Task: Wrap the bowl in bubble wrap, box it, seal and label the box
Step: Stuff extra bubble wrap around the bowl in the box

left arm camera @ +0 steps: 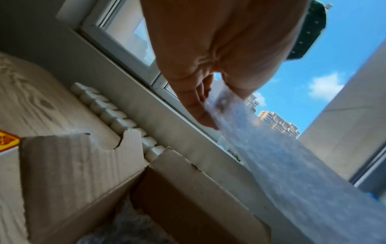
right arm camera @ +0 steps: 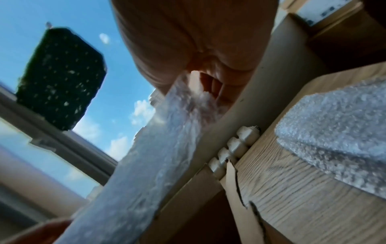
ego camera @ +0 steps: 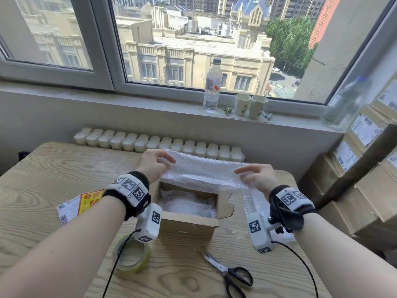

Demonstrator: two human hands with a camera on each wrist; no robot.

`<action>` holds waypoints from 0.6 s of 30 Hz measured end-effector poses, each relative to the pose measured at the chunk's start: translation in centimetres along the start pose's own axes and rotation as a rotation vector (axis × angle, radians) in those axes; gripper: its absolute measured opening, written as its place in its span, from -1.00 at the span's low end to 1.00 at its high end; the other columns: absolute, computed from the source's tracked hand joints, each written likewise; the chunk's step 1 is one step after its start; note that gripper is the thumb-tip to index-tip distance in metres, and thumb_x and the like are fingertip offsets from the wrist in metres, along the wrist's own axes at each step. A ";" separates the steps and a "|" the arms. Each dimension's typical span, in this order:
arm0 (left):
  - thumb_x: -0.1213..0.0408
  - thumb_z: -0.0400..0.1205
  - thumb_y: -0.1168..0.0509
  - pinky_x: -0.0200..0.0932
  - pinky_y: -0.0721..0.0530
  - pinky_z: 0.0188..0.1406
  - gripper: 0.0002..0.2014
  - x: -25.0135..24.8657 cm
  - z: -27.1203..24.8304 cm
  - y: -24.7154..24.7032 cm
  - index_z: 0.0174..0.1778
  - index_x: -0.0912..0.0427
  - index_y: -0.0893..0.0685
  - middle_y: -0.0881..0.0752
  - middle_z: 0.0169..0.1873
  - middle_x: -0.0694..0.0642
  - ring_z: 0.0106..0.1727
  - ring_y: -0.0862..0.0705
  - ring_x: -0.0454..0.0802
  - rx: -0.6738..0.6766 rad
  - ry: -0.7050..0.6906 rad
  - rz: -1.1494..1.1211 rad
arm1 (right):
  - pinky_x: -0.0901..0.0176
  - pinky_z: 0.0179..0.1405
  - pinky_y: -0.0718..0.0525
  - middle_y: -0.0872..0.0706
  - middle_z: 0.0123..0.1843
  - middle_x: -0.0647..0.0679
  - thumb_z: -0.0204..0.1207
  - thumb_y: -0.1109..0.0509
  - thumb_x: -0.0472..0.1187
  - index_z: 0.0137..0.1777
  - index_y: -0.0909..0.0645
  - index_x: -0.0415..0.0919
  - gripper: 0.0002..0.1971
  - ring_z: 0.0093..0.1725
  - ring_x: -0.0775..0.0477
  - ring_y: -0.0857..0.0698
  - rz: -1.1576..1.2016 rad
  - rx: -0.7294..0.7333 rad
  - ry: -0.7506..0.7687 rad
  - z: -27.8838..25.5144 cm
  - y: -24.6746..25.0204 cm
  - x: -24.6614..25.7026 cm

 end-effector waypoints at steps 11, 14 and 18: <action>0.44 0.65 -0.17 -0.19 -0.57 0.03 -0.69 2.9 -0.4 -1.9 0.23 0.09 -0.66 -0.48 0.22 0.02 0.08 -0.60 0.02 0.197 -0.078 0.658 | 0.14 0.14 -0.69 -0.73 0.19 -0.02 0.54 -0.26 -0.39 0.00 -0.77 -0.04 -0.69 0.12 -0.03 -0.70 -0.620 -0.029 0.035 1.2 -6.0 0.0; 0.54 0.60 -0.19 -0.12 -0.64 0.09 -0.58 3.2 0.1 -2.9 0.34 0.12 -0.59 -0.44 0.25 0.03 0.05 -0.62 0.04 0.269 -0.101 0.764 | 0.13 0.23 -0.65 -0.72 0.24 -0.06 0.53 -0.26 -0.41 0.18 -0.72 -0.11 -0.66 0.23 -0.09 -0.67 -0.763 0.032 0.027 1.9 -8.2 0.2; 0.57 0.56 -0.19 -0.02 -0.66 0.13 -0.63 3.7 0.6 -3.1 0.23 0.17 -0.64 -0.45 0.16 0.11 0.06 -0.61 0.08 0.350 -0.183 0.904 | 0.08 0.21 -0.65 -0.69 0.27 -0.11 0.54 -0.23 -0.44 0.25 -0.67 -0.16 -0.64 0.24 -0.16 -0.67 -0.951 0.075 0.030 2.3 -8.6 -0.2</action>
Point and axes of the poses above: each hand's wrist, its own z-axis towards the middle knuckle, its own y-axis out of the back of the hand, x = y × z, the point moved 4 cm from there along z, towards the middle knuckle
